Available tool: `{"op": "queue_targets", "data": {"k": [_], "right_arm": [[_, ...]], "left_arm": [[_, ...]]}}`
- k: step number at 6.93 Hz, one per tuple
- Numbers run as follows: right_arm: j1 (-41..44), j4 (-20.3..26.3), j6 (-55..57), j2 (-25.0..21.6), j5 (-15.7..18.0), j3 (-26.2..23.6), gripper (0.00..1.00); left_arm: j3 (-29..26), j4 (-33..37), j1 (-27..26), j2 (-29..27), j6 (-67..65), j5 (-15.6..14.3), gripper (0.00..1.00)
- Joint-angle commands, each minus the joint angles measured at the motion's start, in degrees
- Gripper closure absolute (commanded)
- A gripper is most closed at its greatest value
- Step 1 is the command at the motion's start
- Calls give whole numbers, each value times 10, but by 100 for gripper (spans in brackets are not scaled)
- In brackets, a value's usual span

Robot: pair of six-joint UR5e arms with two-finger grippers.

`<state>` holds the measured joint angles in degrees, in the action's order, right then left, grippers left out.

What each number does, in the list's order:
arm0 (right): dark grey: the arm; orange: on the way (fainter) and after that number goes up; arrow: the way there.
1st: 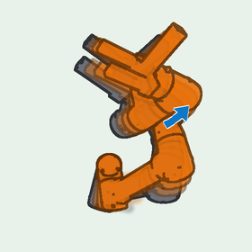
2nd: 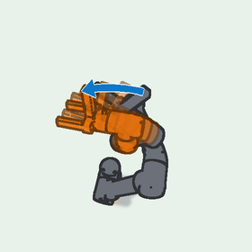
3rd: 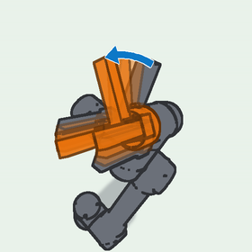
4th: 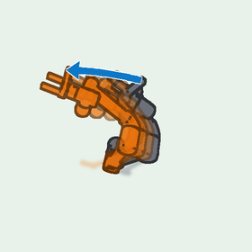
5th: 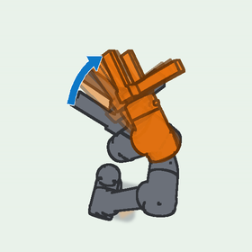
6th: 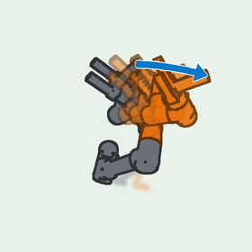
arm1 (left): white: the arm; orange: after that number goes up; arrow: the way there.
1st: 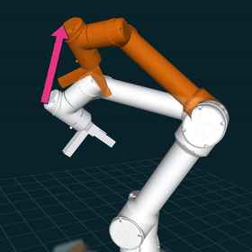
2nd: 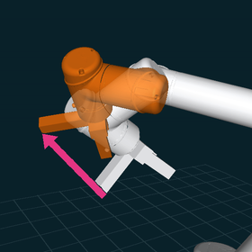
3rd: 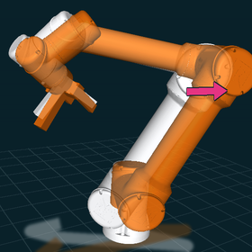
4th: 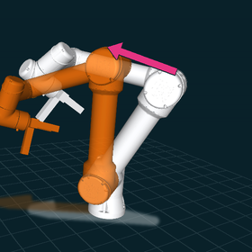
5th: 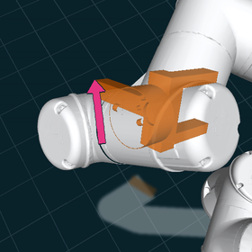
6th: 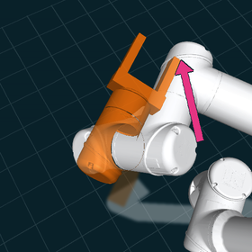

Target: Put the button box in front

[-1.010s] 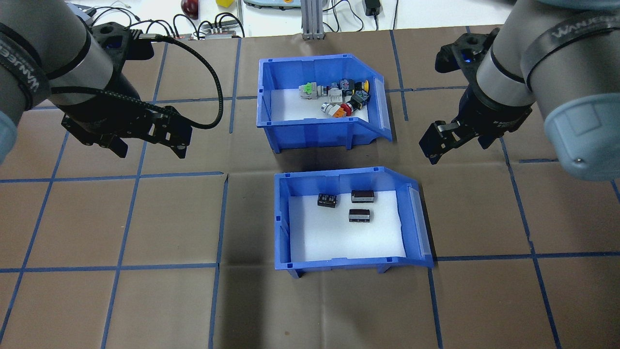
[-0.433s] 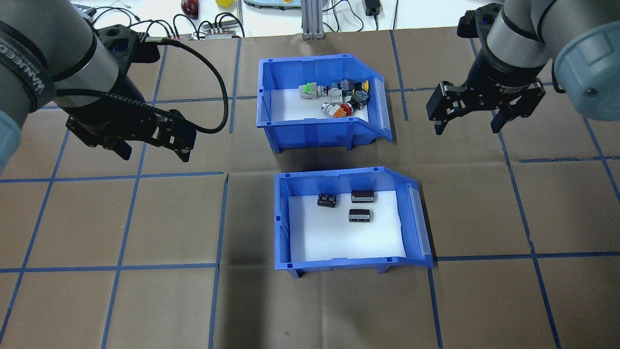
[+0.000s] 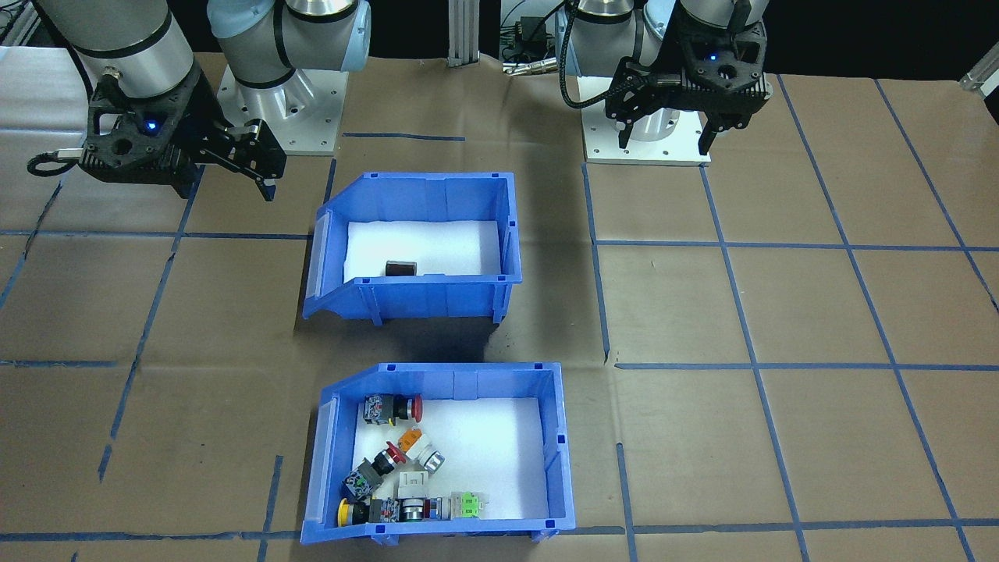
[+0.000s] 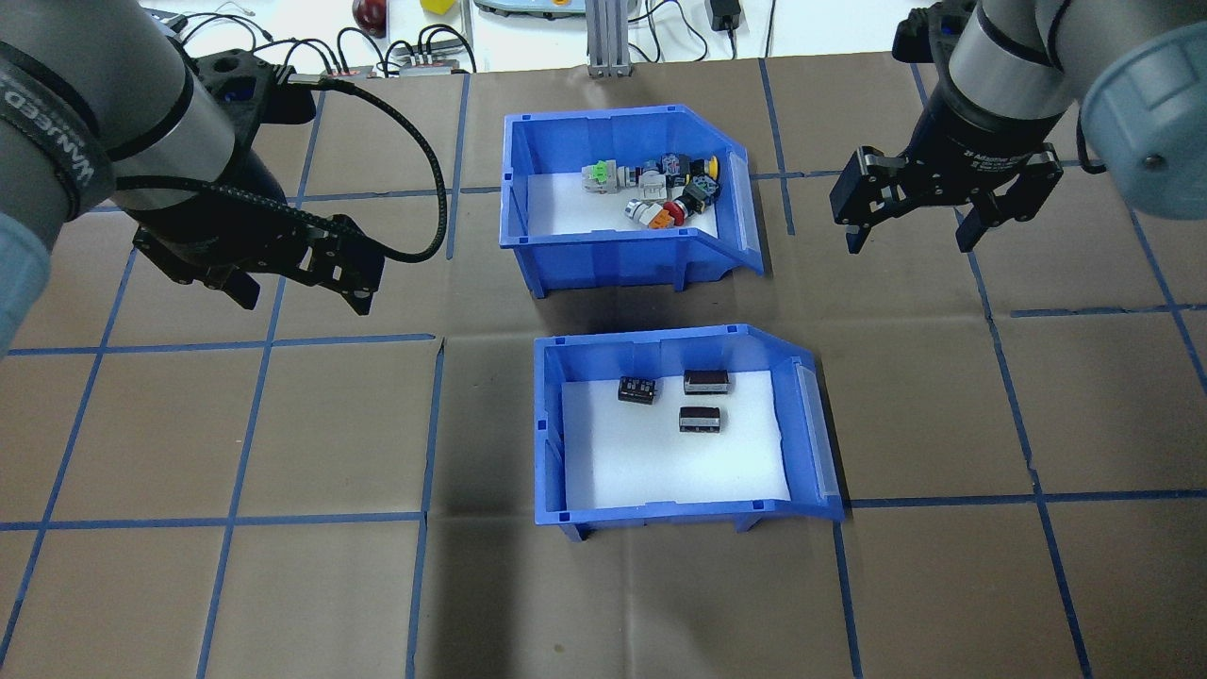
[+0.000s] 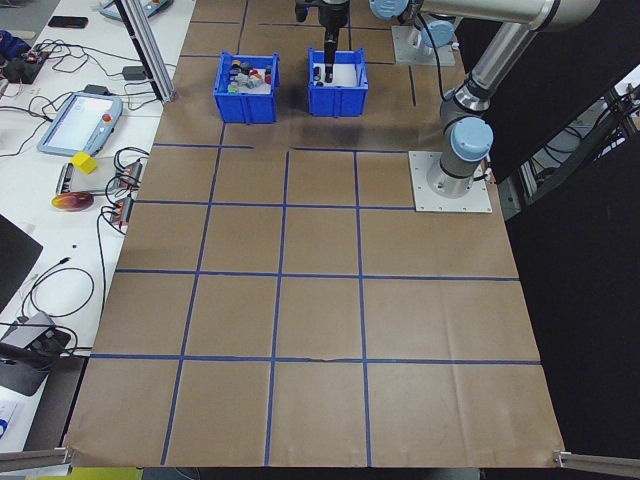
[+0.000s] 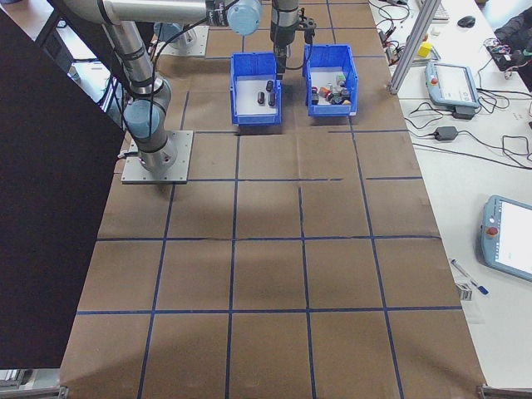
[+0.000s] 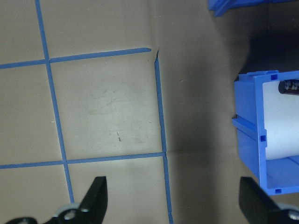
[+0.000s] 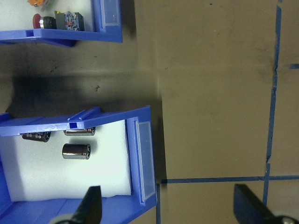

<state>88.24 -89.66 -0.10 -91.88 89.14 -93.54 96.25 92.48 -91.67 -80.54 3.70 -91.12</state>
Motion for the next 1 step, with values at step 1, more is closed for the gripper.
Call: {"op": "queue_targets", "data": {"k": [1], "right_arm": [[0, 0, 0, 0, 1, 0, 0]], "left_arm": [[3, -2, 0, 5, 10, 0, 0]]}}
